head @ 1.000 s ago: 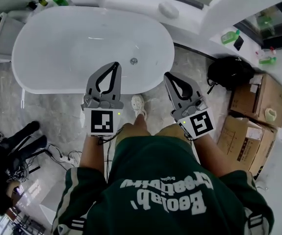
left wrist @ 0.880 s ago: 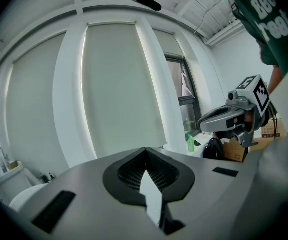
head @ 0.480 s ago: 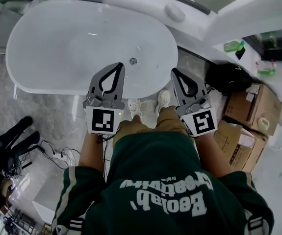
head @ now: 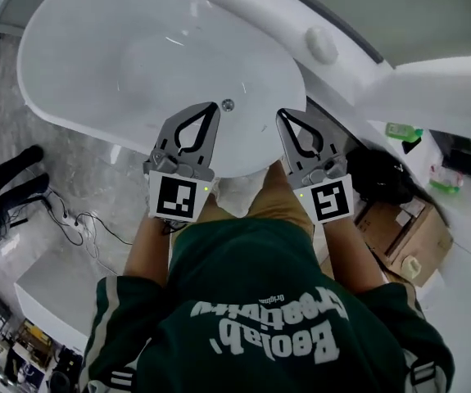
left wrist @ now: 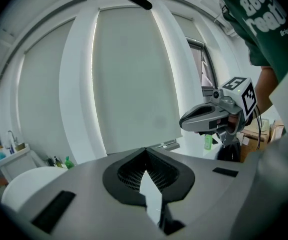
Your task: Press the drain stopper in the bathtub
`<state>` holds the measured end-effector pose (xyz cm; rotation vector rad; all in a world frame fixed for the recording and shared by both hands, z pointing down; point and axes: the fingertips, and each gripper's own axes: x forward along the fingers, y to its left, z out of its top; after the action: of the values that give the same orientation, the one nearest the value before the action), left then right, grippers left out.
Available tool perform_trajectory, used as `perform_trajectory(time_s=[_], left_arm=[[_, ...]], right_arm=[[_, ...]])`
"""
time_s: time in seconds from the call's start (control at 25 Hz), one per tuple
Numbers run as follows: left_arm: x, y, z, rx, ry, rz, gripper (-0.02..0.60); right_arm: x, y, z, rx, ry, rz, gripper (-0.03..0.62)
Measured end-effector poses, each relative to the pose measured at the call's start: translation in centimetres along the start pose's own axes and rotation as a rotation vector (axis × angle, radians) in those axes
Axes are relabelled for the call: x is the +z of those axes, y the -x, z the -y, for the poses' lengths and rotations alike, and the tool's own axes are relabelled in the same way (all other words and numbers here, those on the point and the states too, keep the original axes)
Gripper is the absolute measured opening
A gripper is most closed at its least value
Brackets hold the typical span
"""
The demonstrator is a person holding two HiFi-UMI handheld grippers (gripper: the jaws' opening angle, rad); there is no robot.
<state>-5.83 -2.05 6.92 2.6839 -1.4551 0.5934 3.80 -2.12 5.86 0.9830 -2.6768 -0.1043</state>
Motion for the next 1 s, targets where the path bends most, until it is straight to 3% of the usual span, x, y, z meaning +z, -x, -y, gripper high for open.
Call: perform_trajectory(time_s=[0.2, 0.36, 0.48, 0.64, 0.8, 0.92, 1.0], left_arm=[[-1.9, -4.8, -0.1, 0.108, 0.038, -0.107, 0.008], [-5.5, -8.5, 0.2, 0.156, 0.085, -0.160, 0.008], [-9.1, -10.5, 0.3, 0.156, 0.127, -0.177, 0.008], [-15.4, -12.8, -0.1, 0.143, 0.206, -0.170, 0.008], [-21.4, -14.2, -0.1, 0.104, 0.228, -0.214, 0.008], [-24.6, -16.4, 0.7, 0.081, 0.216, -0.226, 0.008], [-27.1, -17.9, 2.2, 0.060, 0.251, -0.233, 0.008]], right_arm=[[-4.0, -3.2, 3.5, 0.159, -0.017, -0.022, 0.015], [-8.1, -5.9, 5.4, 0.205, -0.049, -0.056, 0.015], [-11.5, -7.9, 5.4, 0.193, -0.133, -0.073, 0.015], [-16.7, -10.7, 4.1, 0.176, -0.164, -0.096, 0.015], [-21.3, -12.7, 1.7, 0.193, -0.224, -0.126, 0.015], [-24.8, -13.7, 1.8, 0.181, -0.256, -0.136, 0.015], [-26.8, -13.6, 2.2, 0.174, -0.279, -0.139, 0.015]])
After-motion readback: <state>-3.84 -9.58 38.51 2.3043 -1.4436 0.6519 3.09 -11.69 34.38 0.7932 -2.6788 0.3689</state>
